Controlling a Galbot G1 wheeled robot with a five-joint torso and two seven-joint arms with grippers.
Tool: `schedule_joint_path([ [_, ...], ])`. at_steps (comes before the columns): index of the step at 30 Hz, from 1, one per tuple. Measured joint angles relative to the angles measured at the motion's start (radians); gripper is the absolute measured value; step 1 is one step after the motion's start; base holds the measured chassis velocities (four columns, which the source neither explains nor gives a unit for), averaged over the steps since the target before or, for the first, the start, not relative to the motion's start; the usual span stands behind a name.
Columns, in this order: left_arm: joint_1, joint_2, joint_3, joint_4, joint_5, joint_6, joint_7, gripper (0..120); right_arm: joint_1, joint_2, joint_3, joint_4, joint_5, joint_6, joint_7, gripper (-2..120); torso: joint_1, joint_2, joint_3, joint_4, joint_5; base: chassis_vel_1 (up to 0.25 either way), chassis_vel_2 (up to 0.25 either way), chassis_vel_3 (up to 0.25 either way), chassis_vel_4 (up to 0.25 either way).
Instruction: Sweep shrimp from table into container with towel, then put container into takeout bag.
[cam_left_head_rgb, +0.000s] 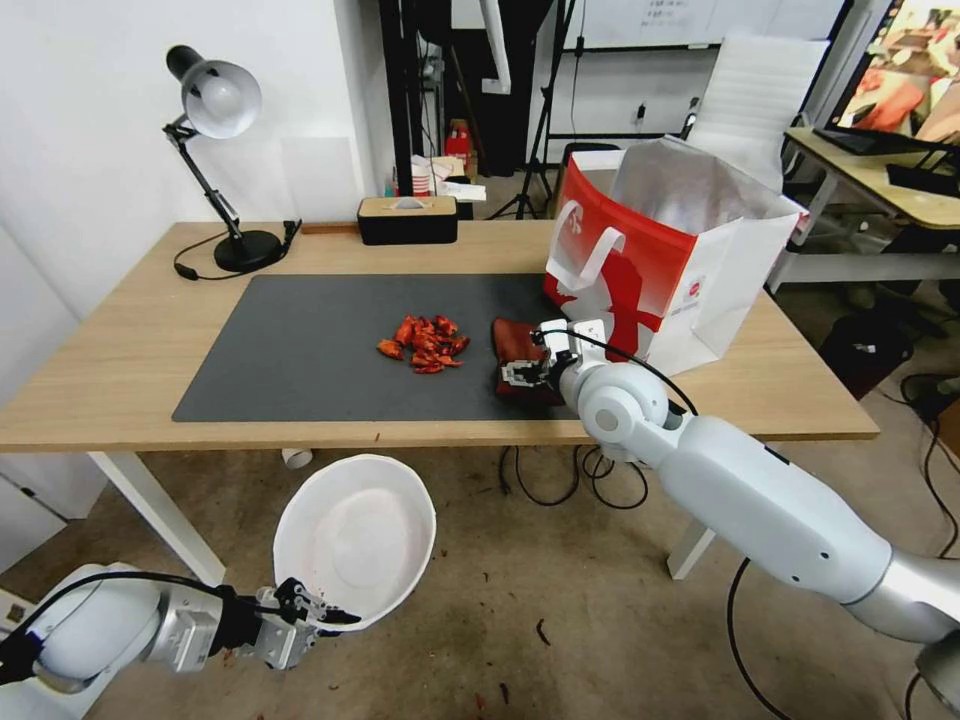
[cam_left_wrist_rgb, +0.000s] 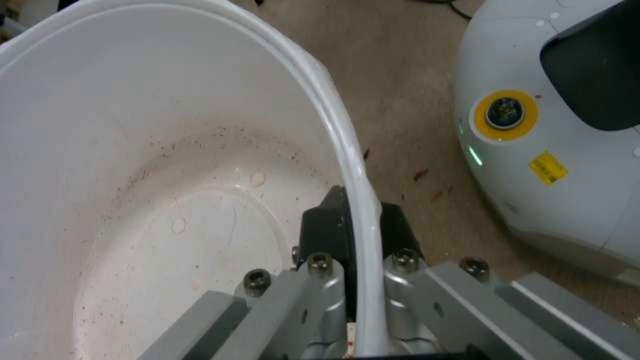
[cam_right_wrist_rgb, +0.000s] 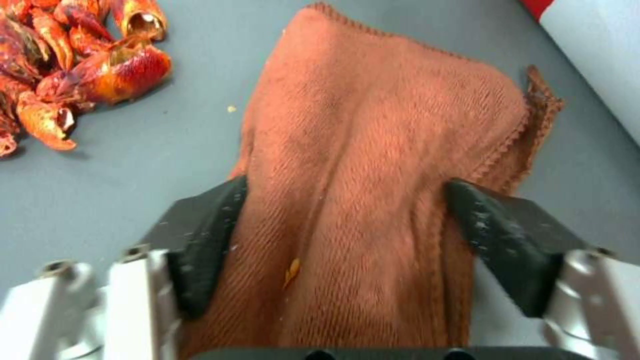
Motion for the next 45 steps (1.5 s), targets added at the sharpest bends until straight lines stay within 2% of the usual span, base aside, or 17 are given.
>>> schedule_joint_path([
  [3,0.002,-0.001,0.001,0.0,0.0,0.0,-0.001,0,-0.003,0.0,0.0,0.001,0.004,0.002,0.001,67,0.0,0.0,0.0,0.0,0.0,0.0,0.0,0.0,0.0],
  [5,0.004,-0.001,0.002,0.001,-0.001,-0.001,-0.002,0,-0.008,0.0,0.002,0.001,0.005,0.008,0.001,55,0.0,0.0,0.0,0.0,0.0,0.0,0.0,0.0,0.0],
  [6,0.004,-0.001,0.002,0.001,-0.001,-0.001,-0.002,0,-0.008,0.0,0.002,0.001,0.005,0.008,0.001,55,0.0,0.0,0.0,0.0,0.0,0.0,0.0,0.0,0.0],
  [10,0.005,0.003,-0.001,0.002,-0.003,-0.005,-0.003,0,-0.013,-0.003,0.007,0.001,0.004,0.017,-0.006,36,0.0,0.0,0.0,0.0,0.0001,0.0,0.0,0.0,0.0],
  [12,0.005,0.004,-0.001,0.002,-0.004,-0.005,-0.003,0,-0.013,-0.005,0.008,0.002,0.001,0.018,-0.011,33,0.0,0.0,0.0,0.0,0.0,0.0,0.0,0.0,0.0],
  [14,0.007,0.004,-0.001,0.002,-0.004,-0.008,-0.003,0,-0.015,-0.01,0.009,0.005,-0.013,0.025,-0.026,22,0.0,0.0,0.0,0.0,0.0,0.0,0.0,0.0,0.0],
  [19,0.011,0.003,-0.001,0.002,-0.004,-0.01,-0.005,0,-0.015,-0.036,0.011,0.036,-0.088,0.051,-0.087,9,0.0,0.0,0.0,-0.0002,0.0,0.0,0.0,0.0,0.0],
  [24,0.013,0.002,-0.001,0.001,-0.004,-0.013,-0.008,0,-0.009,-0.06,0.017,0.061,-0.157,0.077,-0.147,8,0.0,0.0,0.0,-0.0003,0.0001,0.0,0.0,0.0,0.0],
  [27,0.015,0.001,-0.001,0.003,-0.004,-0.017,-0.012,0,0.021,-0.079,0.018,0.064,-0.231,0.139,-0.27,8,0.0,0.0,0.0,-0.0003,0.0,0.0,0.0,0.0,0.0],
  [29,0.015,0.001,-0.001,0.003,-0.004,-0.018,-0.013,0,0.03,-0.079,0.013,0.059,-0.239,0.15,-0.293,8,0.0,0.0,0.0,-0.0003,0.0001,0.0,0.0,0.0,0.0],
  [31,0.015,-0.001,-0.001,0.004,0.003,-0.024,-0.024,0,0.083,-0.064,-0.025,0.021,-0.264,0.191,-0.393,8,0.0,0.0,0.0,-0.0003,0.0001,0.0,0.0,0.0,0.0],
  [32,0.015,-0.001,-0.001,0.004,0.003,-0.024,-0.024,0,0.083,-0.064,-0.025,0.021,-0.264,0.191,-0.393,8,0.0,0.0,0.0,-0.0003,0.0001,0.0,0.0,0.0,0.0],
  [35,0.01,-0.007,0.004,0.004,0.02,-0.029,-0.04,0,0.2,-0.002,-0.119,-0.1,-0.377,0.233,-0.534,8,0.0,0.0,0.0,0.0004,0.0001,0.0,0.0,0.0,0.0],
  [39,-0.004,-0.009,0.021,0.012,0.047,-0.036,-0.051,0,0.284,0.036,-0.179,-0.198,-0.458,0.255,-0.603,8,0.0,0.0,0.0,0.0006,-0.0002,0.0,0.0,0.0,0.0],
  [42,-0.057,-0.007,0.069,0.04,0.065,-0.042,-0.072,0,0.38,0.076,-0.235,-0.32,-0.517,0.264,-0.666,8,0.0,0.0,0.0,0.0003,-0.0003,0.0,0.0,0.0,0.0],
  [43,-0.057,-0.007,0.069,0.04,0.065,-0.042,-0.072,0,0.38,0.076,-0.235,-0.32,-0.517,0.264,-0.666,8,0.0,0.0,0.0,0.0003,-0.0003,0.0,0.0,0.0,0.0],
  [45,-0.105,0.002,0.103,0.055,0.071,-0.042,-0.071,0,0.413,0.086,-0.256,-0.367,-0.531,0.264,-0.7,8,0.0,0.0,0.0,-0.0005,-0.0002,0.0,0.0,0.0,0.0],
])
